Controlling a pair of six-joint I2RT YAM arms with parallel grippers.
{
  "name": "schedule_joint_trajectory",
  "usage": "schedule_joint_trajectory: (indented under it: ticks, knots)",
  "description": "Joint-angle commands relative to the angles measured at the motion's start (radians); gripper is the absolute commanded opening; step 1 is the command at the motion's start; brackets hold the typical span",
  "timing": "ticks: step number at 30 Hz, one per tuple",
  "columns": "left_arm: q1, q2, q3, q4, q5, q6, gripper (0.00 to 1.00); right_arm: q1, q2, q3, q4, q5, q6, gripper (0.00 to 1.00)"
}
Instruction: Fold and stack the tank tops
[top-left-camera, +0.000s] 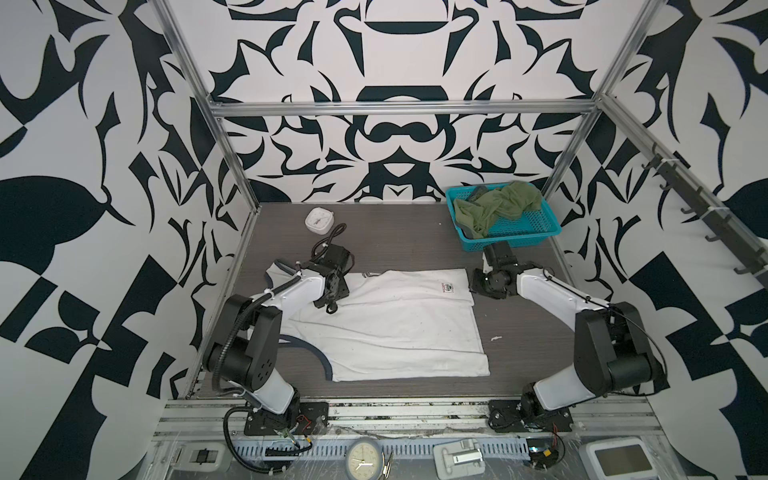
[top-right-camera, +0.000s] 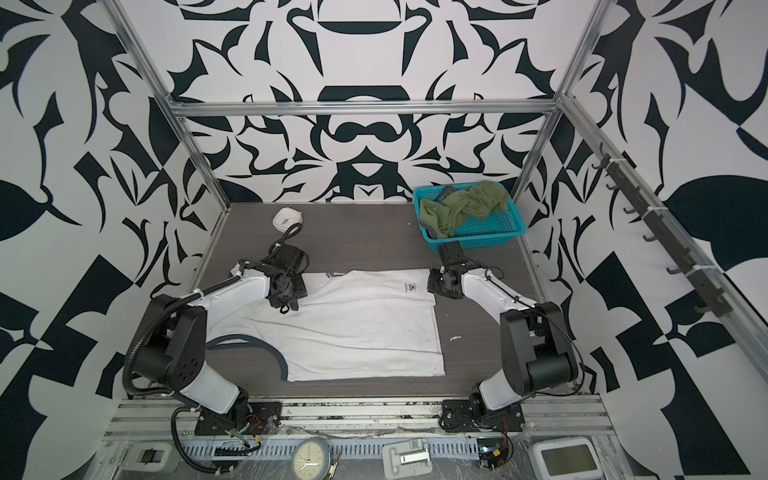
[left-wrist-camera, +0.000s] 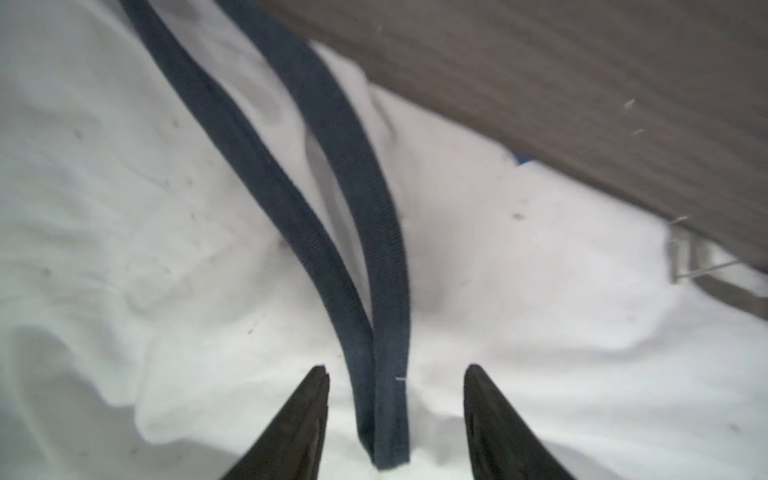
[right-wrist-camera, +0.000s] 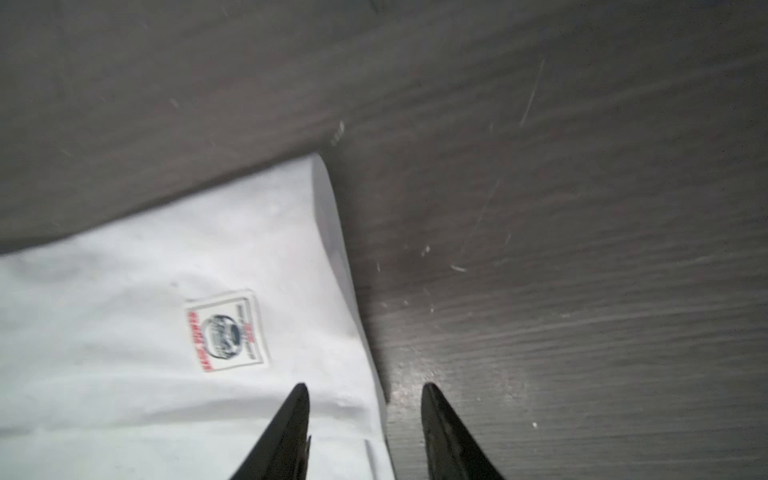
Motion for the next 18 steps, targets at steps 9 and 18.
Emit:
schedule_joint_trajectory:
  ticks: [9,18]
  knots:
    - [0.004,0.184,0.183,0.059,0.111,0.043,0.56,0.107,0.257,0.233,0.064,-0.114,0.039,0.45]
    - [0.102,0.288,0.116,0.12,0.131,-0.003,0.55,0.07,0.391,0.261,0.038,-0.032,0.06,0.41]
